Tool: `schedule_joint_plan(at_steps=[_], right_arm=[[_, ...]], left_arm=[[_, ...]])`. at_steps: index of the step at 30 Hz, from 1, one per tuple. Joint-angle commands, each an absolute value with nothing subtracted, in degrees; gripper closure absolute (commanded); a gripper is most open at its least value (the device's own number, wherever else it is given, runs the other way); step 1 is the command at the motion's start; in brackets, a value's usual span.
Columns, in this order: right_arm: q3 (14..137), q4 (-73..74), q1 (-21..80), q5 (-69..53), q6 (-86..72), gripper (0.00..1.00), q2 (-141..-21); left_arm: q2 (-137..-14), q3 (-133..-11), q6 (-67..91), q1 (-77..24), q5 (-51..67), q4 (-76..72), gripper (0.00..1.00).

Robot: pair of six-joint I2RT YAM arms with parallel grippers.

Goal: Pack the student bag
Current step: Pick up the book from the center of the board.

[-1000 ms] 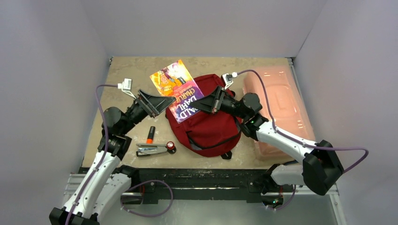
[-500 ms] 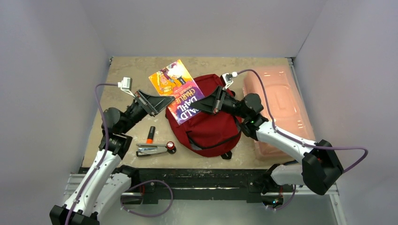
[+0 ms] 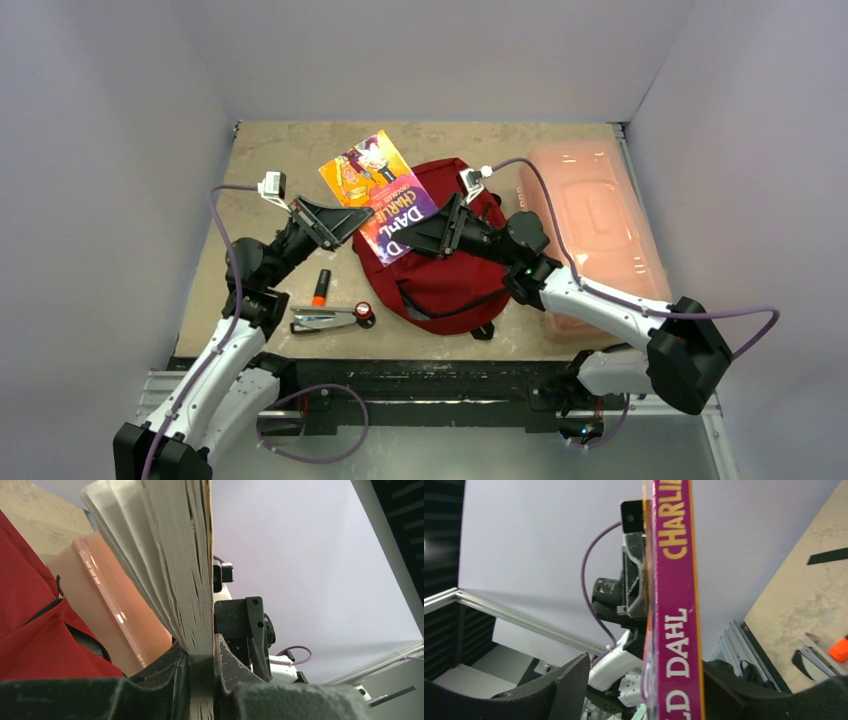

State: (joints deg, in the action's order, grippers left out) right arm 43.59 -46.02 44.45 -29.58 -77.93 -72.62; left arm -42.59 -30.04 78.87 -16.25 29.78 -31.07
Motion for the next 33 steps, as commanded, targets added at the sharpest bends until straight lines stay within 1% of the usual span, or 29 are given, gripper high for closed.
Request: schedule_joint_plan(at_steps=[1, 5, 9, 10, 12, 14, 15, 21, 22, 24, 25, 26, 27, 30, 31, 32, 33], right_arm=[[43.5, -54.6, 47.4, -22.9, -79.7, 0.28, -73.2], [40.3, -59.5, 48.4, -16.5, -82.0, 0.31, -72.7], [37.3, -59.3, 48.6, -10.1, -81.9, 0.35, -69.5], [37.5, -58.3, 48.6, -9.3, -81.5, 0.37, -68.8], [38.5, -53.6, 48.7, -7.2, -81.1, 0.47, -68.2], [39.9, -48.1, 48.7, -5.2, -82.0, 0.61, -68.2], [40.7, -45.7, 48.7, -4.2, -82.8, 0.64, -68.5], [45.7, -43.0, 48.8, -5.3, -82.4, 0.67, -71.7], [46.3, -42.9, 48.8, -5.5, -82.0, 0.73, -72.0], [46.8, -42.3, 48.8, -5.7, -82.0, 0.94, -72.1], [47.1, -41.7, 48.8, -5.8, -81.6, 1.00, -71.9], [47.3, -40.4, 48.8, -5.7, -80.8, 1.00, -71.5], [47.7, -38.5, 48.8, -5.1, -79.6, 1.00, -70.6], [48.1, -29.1, 48.8, -0.8, -75.3, 1.00, -65.5], [48.5, -24.5, 48.7, 2.9, -74.2, 1.00, -63.5], [49.1, -19.0, 48.7, 6.3, -73.6, 1.00, -61.4], [50.2, -13.4, 48.7, 10.0, -73.3, 1.00, -59.4]], left_arm=[[-44.1, -29.0, 83.3, -16.3, 28.2, -43.9, 1.00], [-45.7, -26.8, 85.7, -16.3, 27.1, -48.6, 1.00], [-47.4, -25.7, 88.3, -16.3, 26.7, -53.4, 1.00], [-47.6, -25.4, 89.0, -16.3, 26.7, -54.0, 1.00], [-47.6, -25.4, 89.2, -16.3, 26.9, -54.0, 1.00], [-47.1, -25.2, 88.8, -16.5, 26.8, -53.6, 1.00], [-46.6, -25.2, 88.5, -16.6, 26.6, -52.9, 1.00], [-43.5, -25.0, 85.2, -17.8, 25.9, -46.6, 1.00], [-43.3, -25.3, 84.8, -17.9, 26.2, -45.8, 1.00], [-43.3, -25.8, 84.0, -18.1, 28.0, -43.1, 1.00], [-43.1, -26.1, 83.1, -18.2, 29.0, -41.9, 1.00], [-42.8, -26.3, 81.8, -18.2, 29.6, -40.1, 0.95], [-42.3, -26.5, 80.5, -18.2, 30.1, -37.2, 0.81], [-39.2, -26.5, 75.8, -18.2, 29.6, -26.0, 0.45], [-37.9, -26.6, 73.8, -18.2, 29.0, -22.2, 0.36], [-36.6, -26.9, 72.4, -18.2, 28.3, -17.8, 0.30], [-35.2, -27.3, 70.8, -18.2, 27.4, -13.2, 0.27]])
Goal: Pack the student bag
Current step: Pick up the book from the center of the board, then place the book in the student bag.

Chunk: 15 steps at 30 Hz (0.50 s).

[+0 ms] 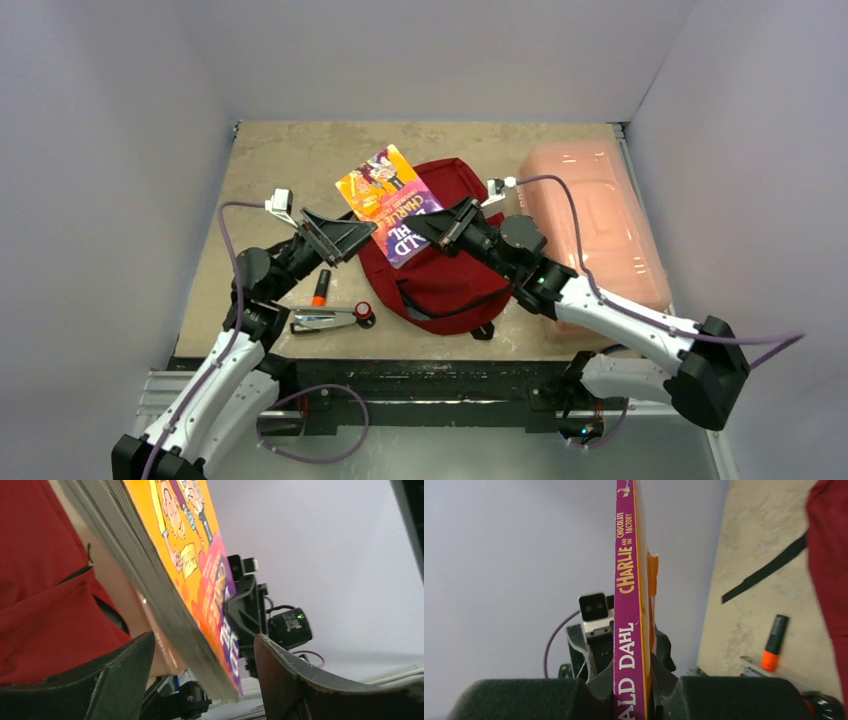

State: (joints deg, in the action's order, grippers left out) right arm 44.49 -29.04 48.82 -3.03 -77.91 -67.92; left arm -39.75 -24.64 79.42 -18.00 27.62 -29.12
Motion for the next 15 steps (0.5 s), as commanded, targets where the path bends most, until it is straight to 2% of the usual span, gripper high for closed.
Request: schedule_joint_plan(at_steps=[1, 7, 11, 15], right_arm=[[51.5, -7.6, 48.7, 13.3, -72.5, 1.00, -57.7], [58.6, 17.4, 48.8, 31.7, -58.0, 1.00, -51.5], [61.7, 28.4, 48.7, 37.9, -49.3, 1.00, -50.1], [63.3, 38.8, 48.7, 41.2, -47.1, 1.00, -46.7]], left_arm=[[-34.0, -27.9, 68.9, -18.2, 26.7, -8.9, 0.26], [-31.1, -33.6, 57.7, -18.2, 20.4, 18.1, 0.27], [-34.7, -34.3, 54.4, -19.2, 23.6, 20.4, 0.31], [-41.0, -36.1, 47.1, -29.4, 19.2, 21.7, 0.25]])
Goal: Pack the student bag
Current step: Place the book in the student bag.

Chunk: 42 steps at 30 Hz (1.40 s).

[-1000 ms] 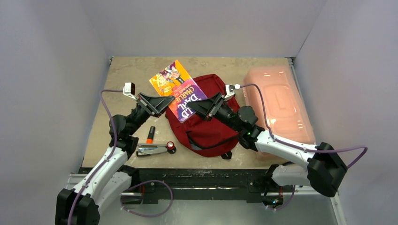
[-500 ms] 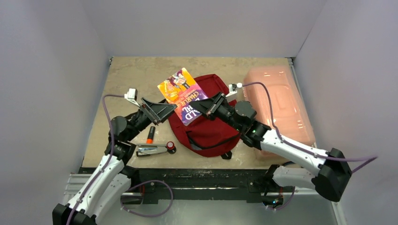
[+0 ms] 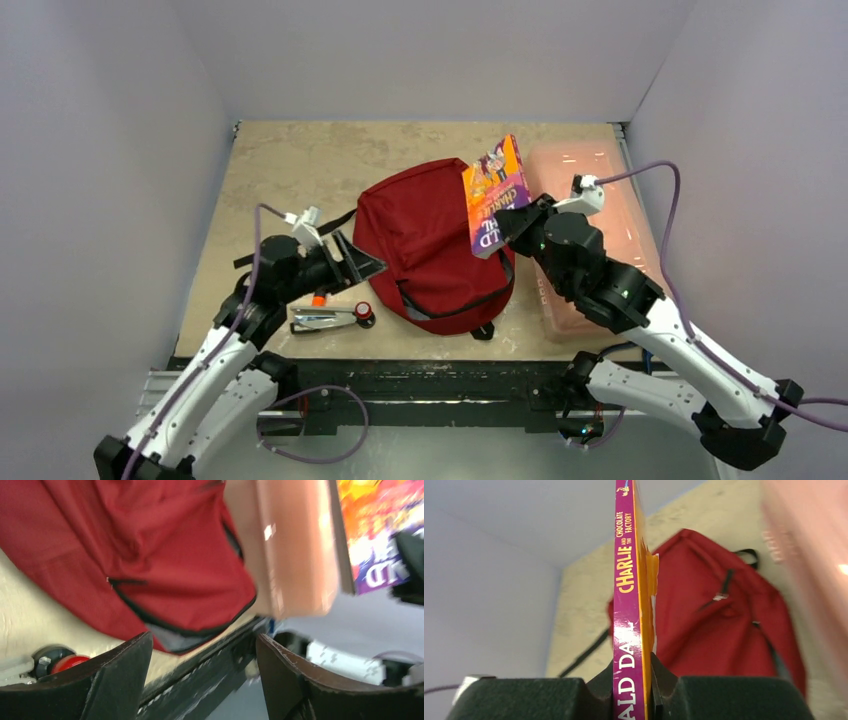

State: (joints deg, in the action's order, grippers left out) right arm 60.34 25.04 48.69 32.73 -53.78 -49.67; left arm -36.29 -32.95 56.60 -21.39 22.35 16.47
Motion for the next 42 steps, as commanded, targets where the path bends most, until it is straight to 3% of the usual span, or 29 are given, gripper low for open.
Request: schedule_joint_plan(at_steps=[1, 8, 12, 21, 31, 34, 42], right_arm=[[63.1, 40.2, 48.7, 41.1, -46.8, 1.00, -45.3], [57.3, 39.5, 48.7, 37.3, -47.5, 1.00, -28.9], [55.9, 37.5, 48.7, 36.8, -46.3, 1.00, -21.0], [59.3, 40.5, 48.7, 36.0, -46.0, 1.00, -20.3], [59.3, 40.4, 48.7, 35.1, -46.1, 1.00, -19.6], [59.5, 41.5, 48.7, 35.6, -46.0, 1.00, -19.7], [60.0, 44.1, 48.7, 35.0, -46.7, 1.00, -19.8]], left_arm=[[-42.4, -36.6, 45.1, -33.3, 16.1, 21.2, 0.24], [-58.4, -47.8, 25.1, -56.7, -7.4, 21.8, 0.22], [-68.2, -56.5, 12.7, -62.6, -7.2, 22.6, 0.22], [-86.0, -71.8, 7.5, -65.2, -2.5, 26.7, 0.18], [-97.9, -78.5, 9.2, -65.2, -9.9, 30.5, 0.18], [-100.1, -79.4, 9.4, -65.1, -12.0, 31.4, 0.26], [-95.7, -76.8, 11.5, -62.3, -13.2, 28.6, 0.75]])
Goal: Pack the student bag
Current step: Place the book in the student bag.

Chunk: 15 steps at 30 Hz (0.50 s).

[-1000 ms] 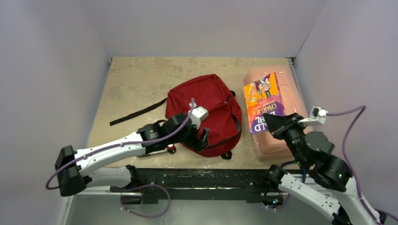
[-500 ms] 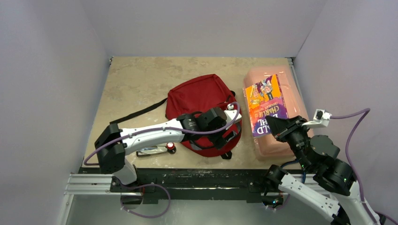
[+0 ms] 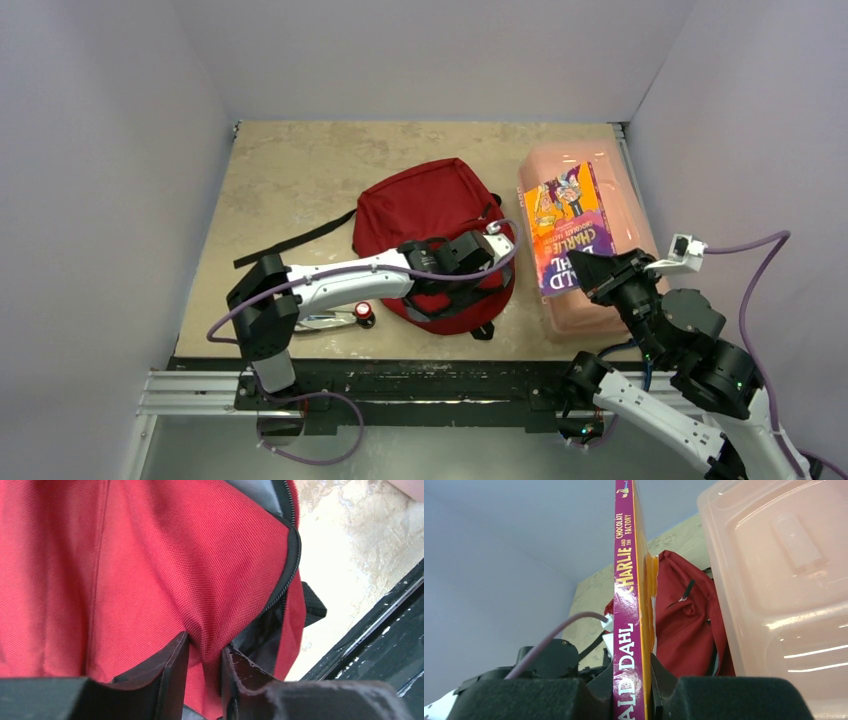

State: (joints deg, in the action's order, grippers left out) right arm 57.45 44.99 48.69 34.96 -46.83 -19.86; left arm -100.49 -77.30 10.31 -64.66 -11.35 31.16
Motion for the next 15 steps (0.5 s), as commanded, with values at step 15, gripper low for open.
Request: schedule_joint_plan(at_steps=[15], right_arm=[[53.1, 43.4, 48.7, 3.3, -56.1, 1.00, -24.0]], left_arm=[[-84.8, -84.4, 8.1, -54.8, -11.8, 32.8, 1.00]])
